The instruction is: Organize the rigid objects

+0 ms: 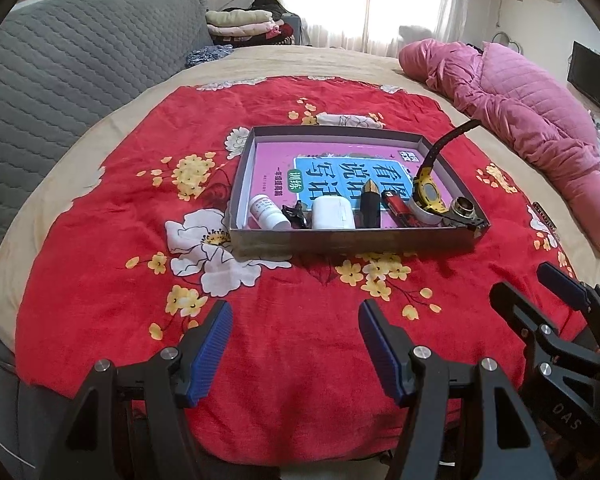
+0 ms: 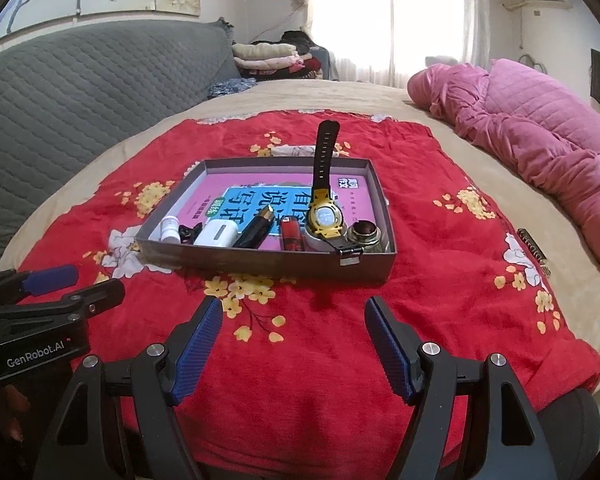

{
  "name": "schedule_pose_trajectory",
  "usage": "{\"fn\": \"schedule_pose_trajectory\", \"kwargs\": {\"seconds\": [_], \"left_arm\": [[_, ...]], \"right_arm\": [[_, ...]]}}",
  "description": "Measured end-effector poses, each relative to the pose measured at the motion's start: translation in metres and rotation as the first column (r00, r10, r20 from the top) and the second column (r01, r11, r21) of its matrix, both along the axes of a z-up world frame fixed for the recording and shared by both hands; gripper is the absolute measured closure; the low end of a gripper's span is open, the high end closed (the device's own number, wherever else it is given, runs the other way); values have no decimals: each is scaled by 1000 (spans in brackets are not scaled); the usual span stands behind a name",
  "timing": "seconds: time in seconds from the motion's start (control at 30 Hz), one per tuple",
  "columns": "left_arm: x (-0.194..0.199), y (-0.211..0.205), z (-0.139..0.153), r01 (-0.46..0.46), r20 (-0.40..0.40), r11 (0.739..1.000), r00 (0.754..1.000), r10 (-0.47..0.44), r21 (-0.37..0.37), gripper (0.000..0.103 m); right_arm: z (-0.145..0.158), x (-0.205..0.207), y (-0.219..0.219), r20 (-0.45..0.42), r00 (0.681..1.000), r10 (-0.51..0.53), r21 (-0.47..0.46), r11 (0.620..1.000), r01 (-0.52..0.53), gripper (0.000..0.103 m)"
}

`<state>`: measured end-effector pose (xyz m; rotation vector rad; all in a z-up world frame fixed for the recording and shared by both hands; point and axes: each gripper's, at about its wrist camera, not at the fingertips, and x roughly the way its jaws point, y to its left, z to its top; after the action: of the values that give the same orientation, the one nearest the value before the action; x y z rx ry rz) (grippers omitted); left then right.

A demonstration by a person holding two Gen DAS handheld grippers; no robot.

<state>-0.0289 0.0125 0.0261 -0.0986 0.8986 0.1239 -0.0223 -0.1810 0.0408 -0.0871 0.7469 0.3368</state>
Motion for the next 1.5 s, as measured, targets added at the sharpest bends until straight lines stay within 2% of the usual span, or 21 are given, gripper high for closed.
{"fn": "schedule_pose_trajectory", "kwargs": {"seconds": [1.3,1.5], "left_arm": [[2,-3,-3,3,-16,1000,1000,-3,26,38],[0,-1,2,2,24,1000,1000,-2,7,38]], "right_arm": [[-10,4,1,-47,999,-14,-17,1000,13,28],[-12,5,1,-54,998,-13,-24,1000,12,28]]}}
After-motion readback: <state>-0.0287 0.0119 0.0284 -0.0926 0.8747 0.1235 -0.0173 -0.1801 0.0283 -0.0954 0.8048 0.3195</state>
